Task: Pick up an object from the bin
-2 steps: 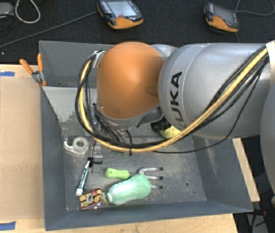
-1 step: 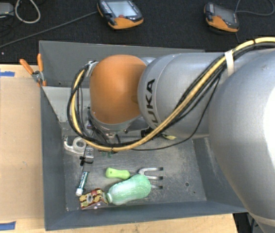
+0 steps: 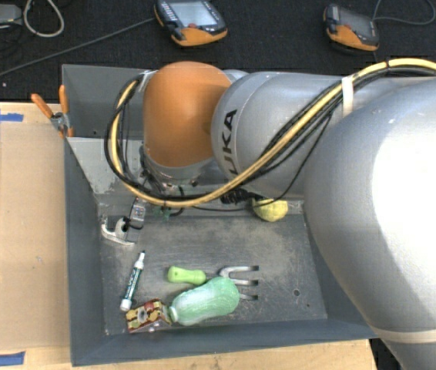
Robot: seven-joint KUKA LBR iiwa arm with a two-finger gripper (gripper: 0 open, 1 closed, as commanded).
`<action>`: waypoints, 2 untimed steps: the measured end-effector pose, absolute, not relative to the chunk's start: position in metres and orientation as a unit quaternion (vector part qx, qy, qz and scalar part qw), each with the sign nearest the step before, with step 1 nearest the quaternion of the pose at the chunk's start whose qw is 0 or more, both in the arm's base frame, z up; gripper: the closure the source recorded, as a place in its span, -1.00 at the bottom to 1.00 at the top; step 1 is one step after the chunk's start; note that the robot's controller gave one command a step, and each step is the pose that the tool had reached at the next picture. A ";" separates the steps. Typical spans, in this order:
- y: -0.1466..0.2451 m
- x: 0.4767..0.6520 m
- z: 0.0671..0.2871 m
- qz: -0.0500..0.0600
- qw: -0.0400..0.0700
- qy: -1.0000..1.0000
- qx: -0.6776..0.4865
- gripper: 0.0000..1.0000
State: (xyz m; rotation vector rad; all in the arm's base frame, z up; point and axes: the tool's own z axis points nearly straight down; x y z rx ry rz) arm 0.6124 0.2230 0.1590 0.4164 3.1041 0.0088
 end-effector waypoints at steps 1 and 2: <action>0.243 0.602 0.117 0.000 -0.003 0.964 0.266 -1.00; 0.237 0.611 0.071 0.002 0.003 0.984 0.178 -1.00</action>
Offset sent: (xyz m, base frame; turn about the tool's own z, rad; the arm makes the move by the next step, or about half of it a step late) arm -0.0005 0.0129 -0.0890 0.0931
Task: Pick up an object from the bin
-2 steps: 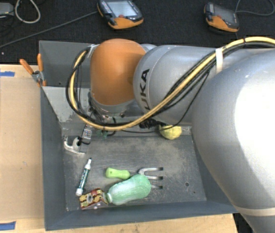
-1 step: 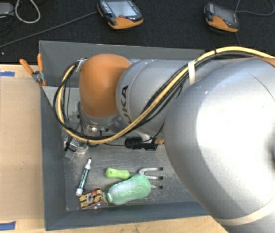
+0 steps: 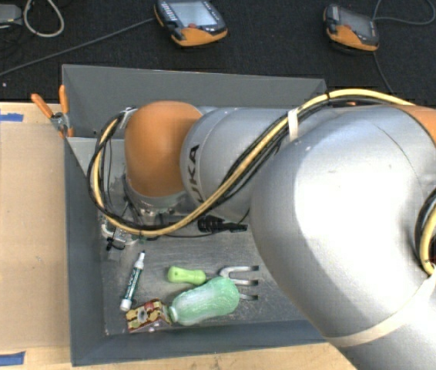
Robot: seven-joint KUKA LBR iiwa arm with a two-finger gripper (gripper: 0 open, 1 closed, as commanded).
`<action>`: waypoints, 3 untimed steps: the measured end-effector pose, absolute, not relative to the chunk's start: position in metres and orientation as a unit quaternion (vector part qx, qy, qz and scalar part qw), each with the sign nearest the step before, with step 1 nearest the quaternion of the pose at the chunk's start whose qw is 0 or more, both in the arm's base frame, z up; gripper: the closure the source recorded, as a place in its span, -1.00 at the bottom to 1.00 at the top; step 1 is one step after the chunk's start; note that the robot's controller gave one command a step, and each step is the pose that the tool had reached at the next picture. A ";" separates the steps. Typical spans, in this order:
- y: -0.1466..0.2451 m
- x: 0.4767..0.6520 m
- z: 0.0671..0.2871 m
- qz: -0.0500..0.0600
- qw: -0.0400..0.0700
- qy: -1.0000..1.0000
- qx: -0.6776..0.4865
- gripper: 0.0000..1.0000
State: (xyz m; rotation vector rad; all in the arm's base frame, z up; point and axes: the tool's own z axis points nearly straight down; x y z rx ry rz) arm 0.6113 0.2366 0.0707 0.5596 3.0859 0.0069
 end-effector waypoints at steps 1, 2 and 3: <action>0.237 0.601 0.069 0.000 -0.003 0.951 0.310 1.00; 0.237 0.601 0.069 0.000 -0.003 0.951 0.310 1.00; 0.236 0.600 0.089 -0.001 -0.005 0.950 0.311 1.00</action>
Offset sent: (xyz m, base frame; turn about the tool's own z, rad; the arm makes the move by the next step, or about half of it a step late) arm 0.0000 0.0000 0.0000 0.0000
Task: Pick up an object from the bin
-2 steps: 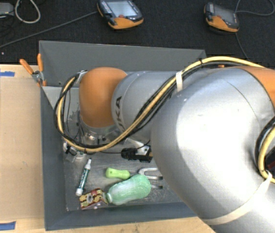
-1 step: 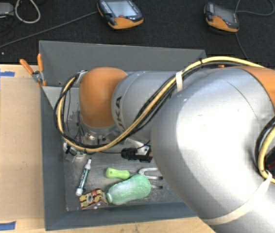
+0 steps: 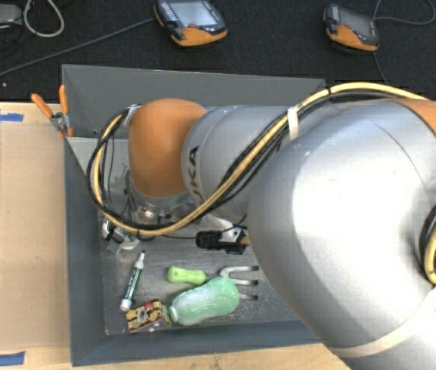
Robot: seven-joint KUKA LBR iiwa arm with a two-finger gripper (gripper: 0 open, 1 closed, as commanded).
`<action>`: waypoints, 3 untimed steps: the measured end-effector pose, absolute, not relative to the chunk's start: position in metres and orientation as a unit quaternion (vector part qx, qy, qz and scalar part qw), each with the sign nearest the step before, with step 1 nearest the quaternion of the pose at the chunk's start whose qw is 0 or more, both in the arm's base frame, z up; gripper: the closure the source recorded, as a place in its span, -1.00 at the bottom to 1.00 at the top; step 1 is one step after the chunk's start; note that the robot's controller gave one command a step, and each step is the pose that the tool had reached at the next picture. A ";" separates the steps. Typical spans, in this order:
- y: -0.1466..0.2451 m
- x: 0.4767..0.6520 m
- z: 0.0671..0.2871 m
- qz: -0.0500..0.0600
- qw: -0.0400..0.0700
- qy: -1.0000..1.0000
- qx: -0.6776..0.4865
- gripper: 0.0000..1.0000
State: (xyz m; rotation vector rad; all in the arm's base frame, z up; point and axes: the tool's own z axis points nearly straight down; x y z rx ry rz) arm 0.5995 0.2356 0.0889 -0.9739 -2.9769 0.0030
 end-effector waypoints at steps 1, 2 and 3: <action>0.235 0.600 0.103 0.001 0.004 -0.950 -0.312 1.00; 0.235 0.600 0.113 0.000 0.004 -0.950 -0.312 1.00; 0.234 0.600 0.125 0.000 0.005 -0.950 -0.313 1.00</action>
Offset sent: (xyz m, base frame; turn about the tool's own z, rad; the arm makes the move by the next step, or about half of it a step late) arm 0.0010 0.0001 0.0307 0.0007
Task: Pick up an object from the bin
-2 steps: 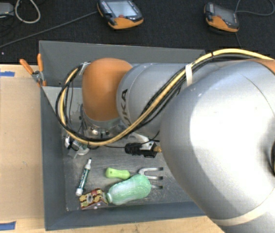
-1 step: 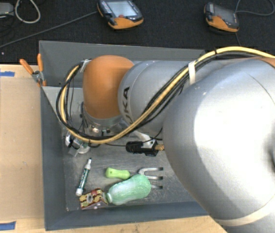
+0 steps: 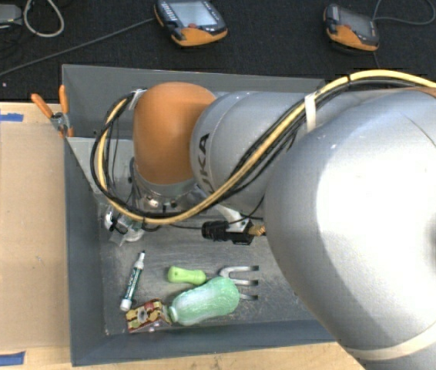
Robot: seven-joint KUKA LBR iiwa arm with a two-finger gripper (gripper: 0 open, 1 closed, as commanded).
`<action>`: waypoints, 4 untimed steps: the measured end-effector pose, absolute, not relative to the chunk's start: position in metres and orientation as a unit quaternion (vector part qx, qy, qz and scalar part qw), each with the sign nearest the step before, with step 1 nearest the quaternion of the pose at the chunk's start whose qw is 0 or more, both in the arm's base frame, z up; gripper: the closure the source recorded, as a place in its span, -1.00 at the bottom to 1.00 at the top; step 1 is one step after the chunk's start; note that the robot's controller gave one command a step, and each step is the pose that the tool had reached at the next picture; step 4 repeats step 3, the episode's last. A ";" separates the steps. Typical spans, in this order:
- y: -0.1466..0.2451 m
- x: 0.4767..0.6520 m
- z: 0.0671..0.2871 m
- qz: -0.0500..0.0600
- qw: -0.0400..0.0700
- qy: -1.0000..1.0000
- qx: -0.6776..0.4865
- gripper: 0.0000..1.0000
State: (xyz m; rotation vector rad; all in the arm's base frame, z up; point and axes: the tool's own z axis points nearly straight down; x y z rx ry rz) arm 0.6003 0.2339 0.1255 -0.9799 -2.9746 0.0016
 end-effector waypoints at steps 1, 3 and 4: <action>0.233 0.599 0.157 0.002 0.007 -0.950 -0.313 1.00; 0.233 0.600 0.193 0.001 0.006 -0.950 -0.313 1.00; 0.233 0.600 0.193 0.001 0.006 -0.950 -0.313 1.00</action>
Offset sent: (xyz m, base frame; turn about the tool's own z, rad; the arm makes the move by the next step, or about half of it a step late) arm -0.0014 -0.0006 0.0578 0.0003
